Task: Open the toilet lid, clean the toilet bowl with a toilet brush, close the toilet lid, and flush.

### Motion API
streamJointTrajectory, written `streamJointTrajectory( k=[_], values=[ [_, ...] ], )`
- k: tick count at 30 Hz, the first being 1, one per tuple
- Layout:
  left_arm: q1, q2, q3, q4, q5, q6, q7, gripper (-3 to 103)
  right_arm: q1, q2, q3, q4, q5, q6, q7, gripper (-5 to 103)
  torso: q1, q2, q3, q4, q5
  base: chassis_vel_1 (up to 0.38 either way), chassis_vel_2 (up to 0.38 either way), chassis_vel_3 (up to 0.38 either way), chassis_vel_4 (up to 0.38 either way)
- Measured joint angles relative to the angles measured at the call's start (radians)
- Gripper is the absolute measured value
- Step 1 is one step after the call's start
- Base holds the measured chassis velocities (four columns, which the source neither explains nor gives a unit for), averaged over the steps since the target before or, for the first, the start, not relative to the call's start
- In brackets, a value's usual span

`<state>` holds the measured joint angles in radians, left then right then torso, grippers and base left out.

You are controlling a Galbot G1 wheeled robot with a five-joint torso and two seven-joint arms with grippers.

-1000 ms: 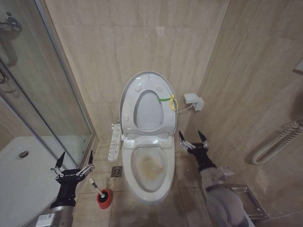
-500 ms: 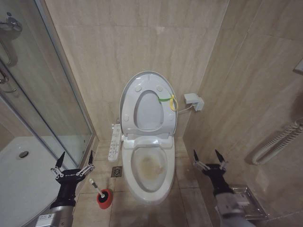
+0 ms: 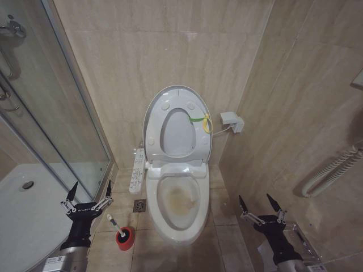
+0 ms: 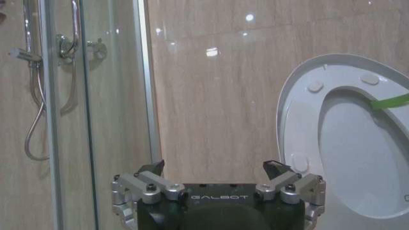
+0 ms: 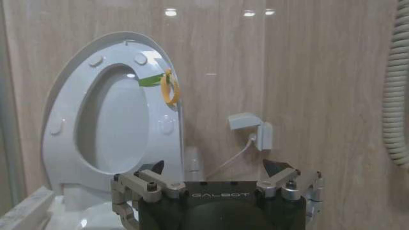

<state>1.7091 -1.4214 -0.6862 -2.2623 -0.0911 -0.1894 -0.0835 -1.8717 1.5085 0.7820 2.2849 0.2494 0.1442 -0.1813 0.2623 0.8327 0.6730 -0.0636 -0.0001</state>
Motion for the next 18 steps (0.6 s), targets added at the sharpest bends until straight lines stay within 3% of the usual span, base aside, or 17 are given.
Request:
streamJointTrajectory(
  k=[5,18],
  values=[
    [0.0,0.0,0.0,0.0,0.0,0.0,0.0,100,0.001,0.018,-0.019,0.013,-0.009,-0.012,-0.023,100,0.0,0.0,0.0,0.0,-0.0001,0.0,0.0,0.0,0.0],
    [0.0,0.0,0.0,0.0,0.0,0.0,0.0,100,-0.003,0.034,-0.068,0.041,-0.034,0.002,0.043,100,0.0,0.0,0.0,0.0,0.0,0.0,0.0,0.0,0.0]
  ],
)
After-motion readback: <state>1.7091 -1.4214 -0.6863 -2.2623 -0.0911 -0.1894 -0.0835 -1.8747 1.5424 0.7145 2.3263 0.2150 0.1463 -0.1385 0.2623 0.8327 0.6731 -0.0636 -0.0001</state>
